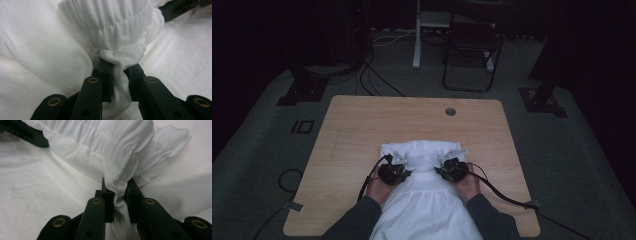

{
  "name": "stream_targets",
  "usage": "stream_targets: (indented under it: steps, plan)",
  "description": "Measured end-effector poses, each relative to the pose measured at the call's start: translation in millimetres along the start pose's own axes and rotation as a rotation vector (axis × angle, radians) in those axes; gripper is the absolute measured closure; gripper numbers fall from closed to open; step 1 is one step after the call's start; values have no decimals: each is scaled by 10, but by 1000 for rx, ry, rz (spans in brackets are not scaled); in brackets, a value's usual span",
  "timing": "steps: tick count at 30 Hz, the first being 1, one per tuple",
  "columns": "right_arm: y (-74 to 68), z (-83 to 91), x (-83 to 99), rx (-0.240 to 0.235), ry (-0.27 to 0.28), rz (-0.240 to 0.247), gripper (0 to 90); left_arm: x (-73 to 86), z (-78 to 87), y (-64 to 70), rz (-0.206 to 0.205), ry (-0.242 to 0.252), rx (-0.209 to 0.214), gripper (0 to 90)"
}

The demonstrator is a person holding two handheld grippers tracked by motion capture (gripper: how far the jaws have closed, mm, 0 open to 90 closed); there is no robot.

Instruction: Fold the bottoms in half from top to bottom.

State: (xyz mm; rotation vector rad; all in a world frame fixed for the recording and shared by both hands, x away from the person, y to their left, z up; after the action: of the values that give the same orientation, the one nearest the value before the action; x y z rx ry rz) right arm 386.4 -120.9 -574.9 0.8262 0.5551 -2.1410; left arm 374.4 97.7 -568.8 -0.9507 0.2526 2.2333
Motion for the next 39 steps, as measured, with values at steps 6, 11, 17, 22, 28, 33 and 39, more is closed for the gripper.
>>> stream_targets:
  steps: [6, 11, 17, 22, 28, 33, 39]
  plan:
    - [198, -143, -201, 26, -2, -21, 809, -173, -171, -253, 15, -9, -23, 784]
    - [373, -249, -355, 39, -4, -32, 809, -319, -310, -417, 14, -15, -59, 785]
    - [567, -347, -499, 56, 4, -70, 809, -471, -443, -548, 8, -32, -90, 784]
    - [719, -422, -619, 73, 3, -100, 808, -616, -556, -654, -1, -65, -134, 783]
    - [824, -496, -722, 95, 11, -161, 808, -706, -627, -705, 11, -85, -176, 784]
    - [804, -483, -711, 100, 14, -130, 822, -680, -589, -711, 47, -59, -154, 813]
    - [778, -292, -726, 55, 100, -140, 830, -707, -338, -710, 97, 40, -96, 833]
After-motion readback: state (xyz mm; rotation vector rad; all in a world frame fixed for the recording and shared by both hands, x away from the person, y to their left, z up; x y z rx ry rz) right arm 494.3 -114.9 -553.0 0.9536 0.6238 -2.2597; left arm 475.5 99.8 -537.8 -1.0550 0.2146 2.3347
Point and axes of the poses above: each handheld gripper's, and its own axes: z roughly backward along the jaws, x roughly out of its underside, y roughly to its right, the point moved 3 cm from there along -z, roughly forward along the jaws, and after that the axes turned 7 degrees about -x, right-handed, at the moved point
